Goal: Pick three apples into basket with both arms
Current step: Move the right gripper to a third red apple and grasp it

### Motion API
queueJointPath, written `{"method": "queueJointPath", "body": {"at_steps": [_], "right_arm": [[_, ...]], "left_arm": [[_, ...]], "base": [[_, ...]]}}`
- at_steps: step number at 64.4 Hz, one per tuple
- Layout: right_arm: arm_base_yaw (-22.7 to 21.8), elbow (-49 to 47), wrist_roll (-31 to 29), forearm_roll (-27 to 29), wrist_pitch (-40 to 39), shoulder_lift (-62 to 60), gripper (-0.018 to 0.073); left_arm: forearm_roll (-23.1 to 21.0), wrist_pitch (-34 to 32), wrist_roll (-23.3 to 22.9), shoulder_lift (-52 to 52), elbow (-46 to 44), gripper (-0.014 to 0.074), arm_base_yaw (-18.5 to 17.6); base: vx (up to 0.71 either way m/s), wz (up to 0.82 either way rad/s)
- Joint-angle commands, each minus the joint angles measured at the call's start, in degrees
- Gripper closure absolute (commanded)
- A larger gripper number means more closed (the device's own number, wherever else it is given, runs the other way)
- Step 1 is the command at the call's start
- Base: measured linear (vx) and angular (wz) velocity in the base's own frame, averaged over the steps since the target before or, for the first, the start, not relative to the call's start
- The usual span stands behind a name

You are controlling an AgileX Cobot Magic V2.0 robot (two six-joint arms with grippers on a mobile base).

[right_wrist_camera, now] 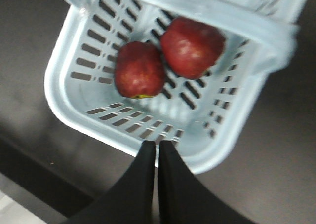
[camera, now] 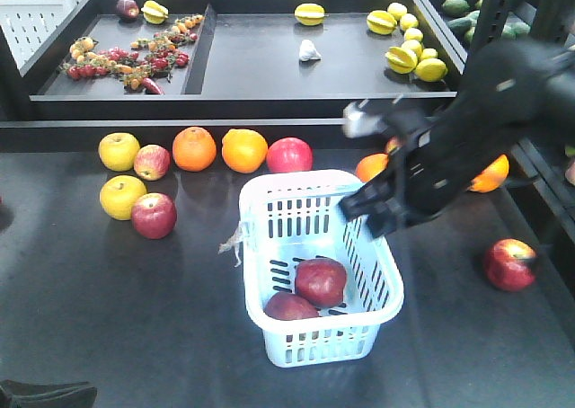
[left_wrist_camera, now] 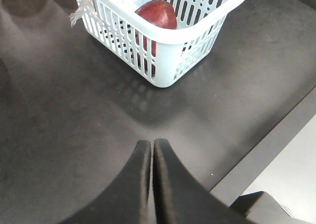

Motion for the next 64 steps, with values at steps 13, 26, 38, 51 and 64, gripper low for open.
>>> {"method": "queueJointPath", "body": {"at_steps": [13, 26, 38, 51, 64], "right_arm": [[-13.2, -1.4, 1.6, -4.2, 0.1, -9.3, 0.0567], [-24.9, -1.4, 0.5, -7.2, -2.6, -7.5, 0.0557], [-28.4, -1.4, -2.3, -7.2, -4.5, -4.3, 0.0407], [-29.9, -1.5, 0.0, -7.4, -8.2, 1.1, -0.0001], [-31.8, -8.7, 4.7, -10.4, -6.0, 10.0, -0.0169]], "left_arm": [[-1.4, -2.9, -0.3, -0.1, -1.4, 0.0603, -0.2], [-1.4, -2.8, -0.3, -0.1, -1.4, 0.0603, -0.2], [-1.4, -2.8, -0.3, -0.1, -1.4, 0.0603, -0.2], [-1.4, -2.8, -0.3, -0.1, -1.4, 0.0603, -0.2], [-1.4, -2.8, -0.3, -0.1, -1.4, 0.0603, -0.2]], "base": [[0.0, 0.0], [0.0, 0.0], [0.0, 0.0], [0.0, 0.0], [0.0, 0.0]]}}
